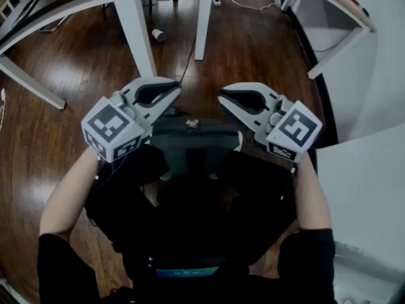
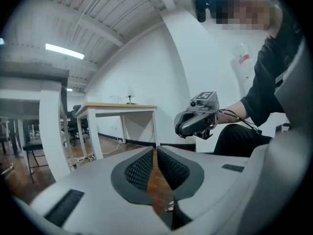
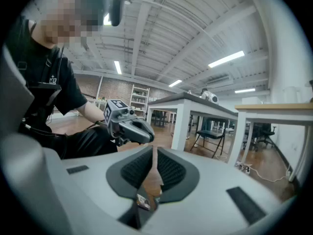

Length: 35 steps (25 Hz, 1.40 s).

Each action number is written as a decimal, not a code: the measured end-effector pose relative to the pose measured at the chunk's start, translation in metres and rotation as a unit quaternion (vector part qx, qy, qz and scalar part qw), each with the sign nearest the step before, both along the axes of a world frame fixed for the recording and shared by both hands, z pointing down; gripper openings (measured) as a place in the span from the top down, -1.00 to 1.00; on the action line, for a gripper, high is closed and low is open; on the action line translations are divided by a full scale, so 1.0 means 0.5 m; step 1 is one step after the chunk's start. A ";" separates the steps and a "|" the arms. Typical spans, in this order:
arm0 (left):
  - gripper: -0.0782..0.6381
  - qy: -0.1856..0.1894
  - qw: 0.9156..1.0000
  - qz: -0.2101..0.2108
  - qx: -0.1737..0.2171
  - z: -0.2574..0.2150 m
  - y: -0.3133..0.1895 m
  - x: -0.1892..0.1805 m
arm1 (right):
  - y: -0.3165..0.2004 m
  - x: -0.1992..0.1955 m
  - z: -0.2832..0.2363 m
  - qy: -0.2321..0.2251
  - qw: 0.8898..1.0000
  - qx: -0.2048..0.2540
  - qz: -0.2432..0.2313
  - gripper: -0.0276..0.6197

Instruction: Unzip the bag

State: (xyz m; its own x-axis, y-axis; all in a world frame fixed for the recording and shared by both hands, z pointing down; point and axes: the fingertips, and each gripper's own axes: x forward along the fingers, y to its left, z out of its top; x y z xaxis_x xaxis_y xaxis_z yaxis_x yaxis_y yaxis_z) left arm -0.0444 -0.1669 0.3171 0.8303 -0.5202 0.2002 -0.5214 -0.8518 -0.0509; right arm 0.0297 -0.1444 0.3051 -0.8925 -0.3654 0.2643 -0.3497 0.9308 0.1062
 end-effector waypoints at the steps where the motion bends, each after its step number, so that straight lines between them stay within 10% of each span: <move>1: 0.66 -0.002 1.000 0.004 -0.014 0.015 -0.003 -0.001 | 0.002 -0.001 0.013 0.005 1.000 -0.013 -0.014 0.68; 3: 0.39 -0.012 0.999 0.015 -0.040 0.047 -0.008 0.000 | 0.009 -0.006 0.041 0.016 0.998 -0.035 -0.041 0.49; 11: 0.36 -0.090 0.981 0.129 -0.110 0.173 0.026 0.044 | 0.020 -0.030 0.157 0.065 0.979 -0.141 -0.132 0.45; 23: 0.36 -0.086 0.979 0.143 -0.118 0.182 0.022 0.058 | 0.027 -0.043 0.155 0.056 0.973 -0.163 -0.154 0.45; 31: 0.36 -0.154 0.935 0.234 -0.218 0.284 0.052 0.049 | 0.027 -0.056 0.234 0.117 0.941 -0.245 -0.203 0.41; 35: 0.36 -0.134 0.916 0.261 -0.274 0.297 0.064 0.041 | 0.030 -0.053 0.283 0.136 0.904 -0.332 -0.234 0.37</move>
State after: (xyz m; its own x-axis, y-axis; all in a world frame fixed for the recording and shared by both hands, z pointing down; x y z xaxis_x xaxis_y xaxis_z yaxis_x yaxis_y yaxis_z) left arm -0.0240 -0.1347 0.4657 0.8204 0.1739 0.5447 -0.0662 -0.9173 0.3927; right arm 0.0031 -0.1297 0.4466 -0.7778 0.3546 0.5189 0.0541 0.8603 -0.5068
